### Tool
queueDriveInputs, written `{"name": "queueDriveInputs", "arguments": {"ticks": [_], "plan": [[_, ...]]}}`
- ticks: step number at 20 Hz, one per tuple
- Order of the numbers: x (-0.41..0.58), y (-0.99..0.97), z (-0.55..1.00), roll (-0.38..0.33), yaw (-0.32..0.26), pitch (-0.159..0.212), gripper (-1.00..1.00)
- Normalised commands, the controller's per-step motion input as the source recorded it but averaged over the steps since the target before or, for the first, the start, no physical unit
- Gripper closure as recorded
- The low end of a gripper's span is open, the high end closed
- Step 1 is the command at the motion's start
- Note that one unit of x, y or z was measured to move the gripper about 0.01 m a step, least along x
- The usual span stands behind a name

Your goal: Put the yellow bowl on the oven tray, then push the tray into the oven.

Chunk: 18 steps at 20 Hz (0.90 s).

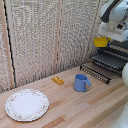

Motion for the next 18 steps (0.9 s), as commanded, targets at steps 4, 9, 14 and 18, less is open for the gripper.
{"name": "queueDriveInputs", "arguments": {"ticks": [4, 9, 14, 18], "plan": [[0.000, -0.70, -0.19, 0.028, -0.011, 0.000, 1.00], [0.000, -0.75, -0.13, 0.050, 0.000, 0.000, 1.00], [0.000, -0.60, -0.09, 0.039, 0.000, 0.000, 1.00], [0.000, -0.42, -0.05, 0.022, 0.000, 0.000, 1.00]]}}
